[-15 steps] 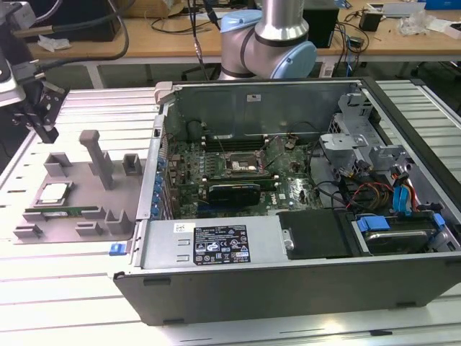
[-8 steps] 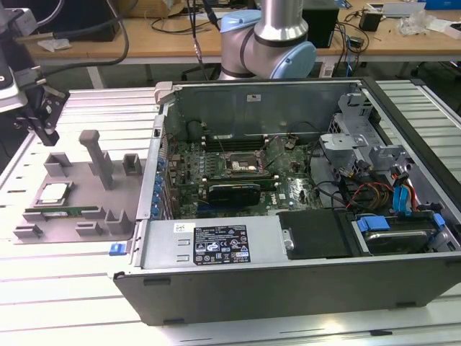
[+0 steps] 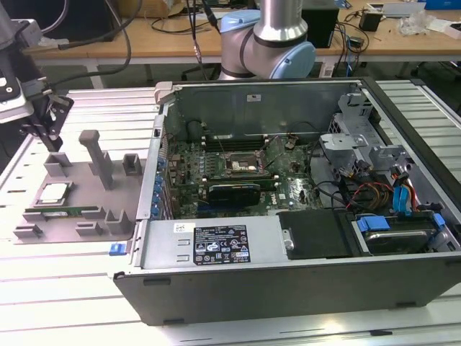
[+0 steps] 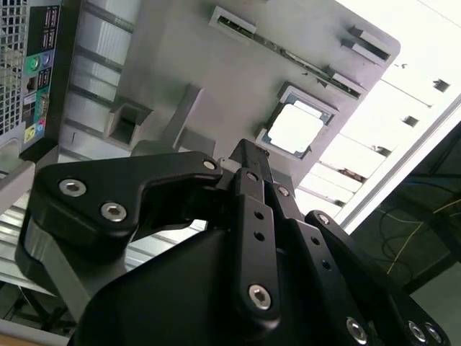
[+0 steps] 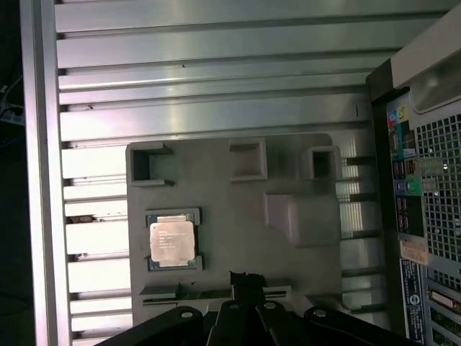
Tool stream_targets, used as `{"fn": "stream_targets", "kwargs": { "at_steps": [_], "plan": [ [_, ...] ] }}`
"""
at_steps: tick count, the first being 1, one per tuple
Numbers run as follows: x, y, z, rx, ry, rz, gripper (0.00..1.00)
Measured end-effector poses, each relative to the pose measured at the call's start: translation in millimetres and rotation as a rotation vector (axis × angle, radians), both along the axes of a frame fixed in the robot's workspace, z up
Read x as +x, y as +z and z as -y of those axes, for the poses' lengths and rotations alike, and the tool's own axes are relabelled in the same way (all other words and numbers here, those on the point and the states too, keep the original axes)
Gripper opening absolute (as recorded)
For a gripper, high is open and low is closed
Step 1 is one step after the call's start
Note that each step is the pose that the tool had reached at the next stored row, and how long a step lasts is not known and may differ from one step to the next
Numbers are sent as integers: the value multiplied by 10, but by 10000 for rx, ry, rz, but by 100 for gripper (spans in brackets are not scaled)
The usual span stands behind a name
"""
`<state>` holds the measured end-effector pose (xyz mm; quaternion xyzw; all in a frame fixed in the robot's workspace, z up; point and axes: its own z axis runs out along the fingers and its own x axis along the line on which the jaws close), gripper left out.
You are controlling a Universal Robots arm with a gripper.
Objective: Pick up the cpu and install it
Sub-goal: 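Reach for the cpu, then pick up the cpu and move it towards the insertion slot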
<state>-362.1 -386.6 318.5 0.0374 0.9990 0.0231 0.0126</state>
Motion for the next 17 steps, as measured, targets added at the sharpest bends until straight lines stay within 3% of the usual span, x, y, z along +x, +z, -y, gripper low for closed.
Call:
{"fn": "stream_targets", "kwargs": {
  "at_steps": [9,17],
  "plan": [
    [-142,-92,-109,1,0,1,11],
    [-151,-106,-114,1,0,2,11]
  ]
}}
